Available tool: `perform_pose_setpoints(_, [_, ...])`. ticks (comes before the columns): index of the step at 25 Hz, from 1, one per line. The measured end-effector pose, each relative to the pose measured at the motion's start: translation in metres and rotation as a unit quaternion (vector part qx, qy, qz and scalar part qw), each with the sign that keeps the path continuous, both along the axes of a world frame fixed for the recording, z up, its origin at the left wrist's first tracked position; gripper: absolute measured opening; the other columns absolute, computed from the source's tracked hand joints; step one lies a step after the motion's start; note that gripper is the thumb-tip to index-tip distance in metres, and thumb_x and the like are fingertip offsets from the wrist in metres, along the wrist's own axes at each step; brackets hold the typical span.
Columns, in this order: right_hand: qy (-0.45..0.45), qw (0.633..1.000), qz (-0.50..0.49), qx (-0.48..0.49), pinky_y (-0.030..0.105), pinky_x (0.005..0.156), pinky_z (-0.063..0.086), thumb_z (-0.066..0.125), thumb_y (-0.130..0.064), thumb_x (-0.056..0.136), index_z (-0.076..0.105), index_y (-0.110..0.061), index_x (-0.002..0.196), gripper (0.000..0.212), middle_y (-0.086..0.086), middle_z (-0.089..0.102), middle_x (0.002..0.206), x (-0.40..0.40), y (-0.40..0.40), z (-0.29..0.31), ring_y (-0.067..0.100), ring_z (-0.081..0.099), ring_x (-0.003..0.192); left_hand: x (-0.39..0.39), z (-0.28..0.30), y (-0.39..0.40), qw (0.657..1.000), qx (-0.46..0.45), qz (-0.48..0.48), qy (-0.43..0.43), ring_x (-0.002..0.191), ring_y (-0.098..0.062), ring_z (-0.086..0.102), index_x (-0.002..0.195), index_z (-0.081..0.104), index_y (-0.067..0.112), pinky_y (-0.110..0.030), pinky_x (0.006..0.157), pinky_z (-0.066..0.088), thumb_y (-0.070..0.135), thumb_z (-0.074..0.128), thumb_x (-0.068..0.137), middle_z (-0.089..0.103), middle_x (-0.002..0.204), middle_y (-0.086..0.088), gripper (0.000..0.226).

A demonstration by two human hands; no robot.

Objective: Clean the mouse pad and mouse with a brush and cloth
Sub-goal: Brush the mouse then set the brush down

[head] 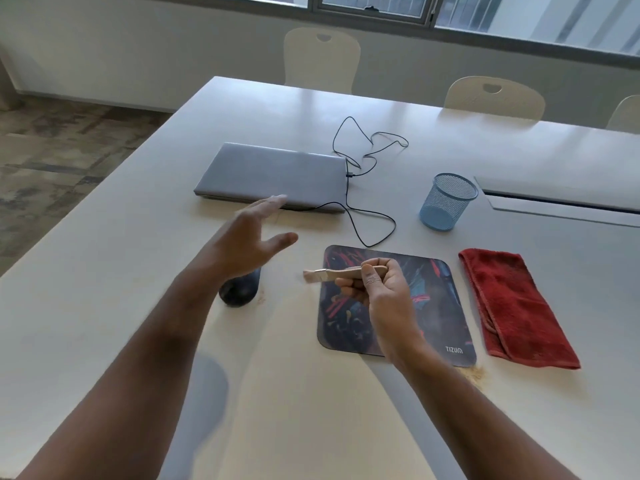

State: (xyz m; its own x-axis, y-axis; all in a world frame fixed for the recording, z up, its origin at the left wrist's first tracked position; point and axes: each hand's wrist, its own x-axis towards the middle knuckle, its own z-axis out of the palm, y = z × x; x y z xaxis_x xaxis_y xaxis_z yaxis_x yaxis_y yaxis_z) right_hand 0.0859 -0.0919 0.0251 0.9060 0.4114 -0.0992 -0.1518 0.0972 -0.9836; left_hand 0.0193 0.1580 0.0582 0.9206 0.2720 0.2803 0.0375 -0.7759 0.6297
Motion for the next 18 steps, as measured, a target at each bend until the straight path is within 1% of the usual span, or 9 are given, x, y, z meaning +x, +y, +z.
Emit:
perform_pose_setpoints(2, [-0.019, 1.000, -0.020, 0.003, 0.026, 0.074, 0.064, 0.046, -0.009, 0.111, 0.053, -0.011, 0.104, 0.010, 0.022, 0.072, 0.098, 0.017, -0.005, 0.002, 0.022, 0.077, 0.081, 0.026, 0.006, -0.016, 0.999, 0.020, -0.016, -0.023, 0.140, -0.011, 0.042, 0.147, 0.047, 0.010, -0.026, 0.116, 0.030, 0.029, 0.075, 0.088, 0.049, 0.150, -0.004, 0.068])
perform_pose_setpoints(4, [-0.058, 0.997, -0.050, -0.001, 0.026, 0.073, 0.063, 0.048, -0.006, 0.110, 0.054, -0.014, 0.100, 0.014, 0.015, 0.070, 0.093, 0.036, -0.013, 0.008, 0.017, 0.076, 0.075, 0.053, 0.011, -0.032, 0.998, 0.035, -0.033, -0.032, 0.139, -0.014, 0.043, 0.145, 0.050, 0.009, -0.028, 0.117, 0.030, 0.023, 0.074, 0.089, 0.050, 0.149, -0.006, 0.062])
perform_pose_setpoints(6, [-0.109, 0.989, -0.092, -0.025, 0.027, 0.075, 0.064, 0.053, -0.004, 0.108, 0.057, -0.018, 0.097, 0.018, 0.009, 0.070, 0.090, 0.058, -0.025, 0.015, 0.013, 0.077, 0.075, 0.079, 0.013, -0.049, 0.997, 0.047, -0.056, -0.029, 0.140, -0.014, 0.043, 0.145, 0.050, 0.009, -0.027, 0.118, 0.028, 0.021, 0.071, 0.090, 0.050, 0.150, -0.006, 0.060])
perform_pose_setpoints(9, [-0.187, 0.966, -0.162, -0.074, 0.035, 0.077, 0.065, 0.061, -0.006, 0.104, 0.060, -0.024, 0.093, 0.022, 0.003, 0.072, 0.087, 0.091, -0.045, 0.030, 0.013, 0.077, 0.077, 0.114, 0.013, -0.073, 0.993, 0.073, -0.093, -0.023, 0.140, -0.017, 0.043, 0.146, 0.049, 0.010, -0.024, 0.116, 0.028, 0.020, 0.069, 0.091, 0.049, 0.151, -0.004, 0.059])
perform_pose_setpoints(11, [-0.244, 0.941, -0.208, -0.107, 0.042, 0.081, 0.065, 0.062, -0.008, 0.103, 0.059, -0.022, 0.094, 0.017, -0.003, 0.071, 0.083, 0.112, -0.058, 0.039, 0.016, 0.076, 0.079, 0.136, 0.013, -0.089, 0.990, 0.090, -0.110, -0.012, 0.138, -0.019, 0.045, 0.147, 0.048, 0.011, -0.028, 0.115, 0.031, 0.021, 0.067, 0.091, 0.046, 0.153, -0.003, 0.060])
perform_pose_setpoints(13, [-0.306, 0.908, -0.245, -0.149, 0.044, 0.084, 0.063, 0.059, -0.010, 0.104, 0.062, -0.016, 0.101, 0.007, -0.006, 0.071, 0.084, 0.134, -0.070, 0.049, 0.023, 0.076, 0.084, 0.158, 0.014, -0.105, 0.987, 0.101, -0.125, 0.001, 0.139, -0.021, 0.045, 0.148, 0.045, 0.011, -0.029, 0.115, 0.032, 0.020, 0.066, 0.092, 0.042, 0.156, -0.002, 0.061])
perform_pose_setpoints(15, [-0.366, 0.869, -0.265, -0.200, 0.040, 0.087, 0.059, 0.059, -0.011, 0.102, 0.066, -0.009, 0.105, 0.009, 0.004, 0.074, 0.092, 0.155, -0.079, 0.060, 0.028, 0.074, 0.090, 0.177, 0.016, -0.120, 0.984, 0.109, -0.141, 0.011, 0.141, -0.024, 0.042, 0.150, 0.042, 0.009, -0.028, 0.116, 0.029, 0.017, 0.066, 0.091, 0.038, 0.158, -0.006, 0.064])
perform_pose_setpoints(16, [-0.394, 0.849, -0.270, -0.226, 0.036, 0.089, 0.056, 0.060, -0.011, 0.101, 0.069, -0.007, 0.106, 0.011, 0.009, 0.075, 0.098, 0.166, -0.082, 0.064, 0.030, 0.073, 0.094, 0.186, 0.017, -0.127, 0.982, 0.117, -0.150, 0.012, 0.141, -0.026, 0.041, 0.150, 0.041, 0.008, -0.030, 0.116, 0.029, 0.015, 0.066, 0.090, 0.037, 0.158, -0.008, 0.066])
perform_pose_setpoints(18, [-0.441, 0.814, -0.261, -0.274, 0.029, 0.089, 0.050, 0.061, -0.010, 0.099, 0.072, -0.005, 0.107, 0.013, 0.014, 0.075, 0.106, 0.184, -0.085, 0.071, 0.030, 0.071, 0.098, 0.199, 0.018, -0.141, 0.976, 0.139, -0.167, 0.000, 0.142, -0.029, 0.038, 0.150, 0.039, 0.006, -0.034, 0.116, 0.028, 0.011, 0.067, 0.087, 0.036, 0.158, -0.013, 0.070])
